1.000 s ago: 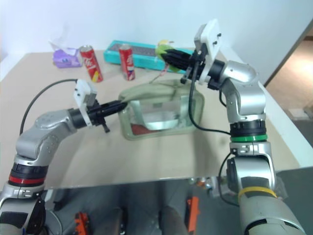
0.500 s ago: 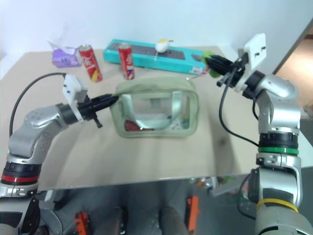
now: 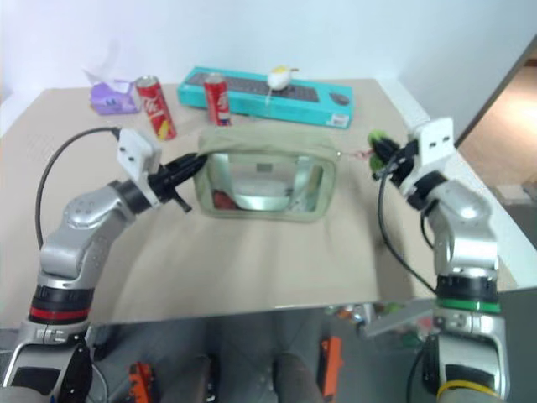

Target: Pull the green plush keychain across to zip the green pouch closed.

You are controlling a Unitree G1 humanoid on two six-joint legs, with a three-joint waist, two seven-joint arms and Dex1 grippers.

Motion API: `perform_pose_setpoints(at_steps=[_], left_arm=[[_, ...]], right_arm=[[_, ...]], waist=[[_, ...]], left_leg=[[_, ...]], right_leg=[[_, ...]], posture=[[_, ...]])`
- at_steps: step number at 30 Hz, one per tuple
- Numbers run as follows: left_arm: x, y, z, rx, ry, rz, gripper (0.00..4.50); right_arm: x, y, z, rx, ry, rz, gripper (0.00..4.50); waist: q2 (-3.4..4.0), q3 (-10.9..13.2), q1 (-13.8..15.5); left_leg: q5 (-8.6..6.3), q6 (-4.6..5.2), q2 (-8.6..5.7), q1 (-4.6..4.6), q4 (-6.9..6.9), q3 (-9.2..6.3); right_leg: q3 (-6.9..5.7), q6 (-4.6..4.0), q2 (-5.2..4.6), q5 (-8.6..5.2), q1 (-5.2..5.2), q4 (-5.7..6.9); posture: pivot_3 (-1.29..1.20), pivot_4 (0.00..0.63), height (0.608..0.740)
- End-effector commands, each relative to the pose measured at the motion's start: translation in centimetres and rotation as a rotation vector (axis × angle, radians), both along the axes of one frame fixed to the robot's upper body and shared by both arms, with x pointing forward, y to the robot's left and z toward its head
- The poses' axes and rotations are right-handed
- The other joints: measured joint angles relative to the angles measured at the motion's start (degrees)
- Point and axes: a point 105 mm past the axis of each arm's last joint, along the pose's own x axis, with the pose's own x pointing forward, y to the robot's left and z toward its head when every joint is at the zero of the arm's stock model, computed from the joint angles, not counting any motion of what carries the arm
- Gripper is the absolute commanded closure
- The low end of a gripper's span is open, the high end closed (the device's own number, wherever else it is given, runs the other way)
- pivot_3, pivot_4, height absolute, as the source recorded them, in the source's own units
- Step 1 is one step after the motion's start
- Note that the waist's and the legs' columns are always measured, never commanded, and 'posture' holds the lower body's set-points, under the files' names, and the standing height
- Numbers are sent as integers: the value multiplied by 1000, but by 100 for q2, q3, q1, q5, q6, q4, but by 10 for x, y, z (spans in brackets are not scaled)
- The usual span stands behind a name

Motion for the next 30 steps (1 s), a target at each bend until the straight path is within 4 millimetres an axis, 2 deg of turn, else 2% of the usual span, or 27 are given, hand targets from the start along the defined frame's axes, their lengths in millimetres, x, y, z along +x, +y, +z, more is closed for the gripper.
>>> perform_pose_setpoints(at_steps=[1,6,12,15,18,21,23,24,29,30], left_arm=[[-5,6,16,-25,-62,35,4500],[-6,5,14,-31,-47,36,4500],[-5,5,11,-41,-31,42,4500],[-4,5,10,-44,-23,42,4500],[-3,5,7,-51,-2,42,4500],[-4,3,0,-29,35,21,4500],[-5,2,-2,-67,78,1,4500],[-5,3,-1,-83,91,-1,3766],[-4,5,2,-77,100,-16,2238],[-3,7,4,-77,99,-16,1758]], right_arm=[[-2,2,1,-7,-19,-47,4425],[-1,9,-24,-6,38,-45,4425],[-2,23,-67,-33,129,-19,4425],[-3,31,-80,-41,147,-6,4425],[-2,33,-79,-30,130,-3,4425],[-1,33,-62,51,83,20,4425],[-2,31,-43,73,33,35,3835],[-3,30,-36,77,17,42,3587],[-16,22,7,80,-83,85,1922],[-19,19,13,75,-94,89,1441]], waist=[[0,0,-4],[-1,0,-3],[-1,-1,-4],[-1,-1,-6],[-1,-1,-5],[-2,-2,-5],[-1,-2,-5],[-1,-2,-5],[-1,-1,1],[-1,-1,1]], left_leg=[[0,-1,0,2,1,2],[3,-1,0,8,8,2],[3,-1,1,8,7,1],[3,-1,1,9,8,1],[4,-2,1,11,9,0],[4,-2,1,16,10,1],[4,-2,1,21,9,0],[4,-2,1,23,9,0],[4,-2,0,23,10,0],[4,-2,0,23,10,-1]], right_leg=[[2,2,0,3,1,0],[2,6,1,10,9,0],[2,6,3,9,8,0],[2,4,4,10,9,0],[2,4,4,12,12,0],[2,6,4,13,18,0],[2,5,4,13,23,0],[2,6,4,12,25,0],[1,7,3,12,27,0],[1,8,3,11,27,-1]], posture=[[0,150,740],[0,150,740],[0,150,740],[0,150,740],[0,150,740],[0,150,740],[0,150,740],[0,150,740],[0,150,740],[0,150,740]])
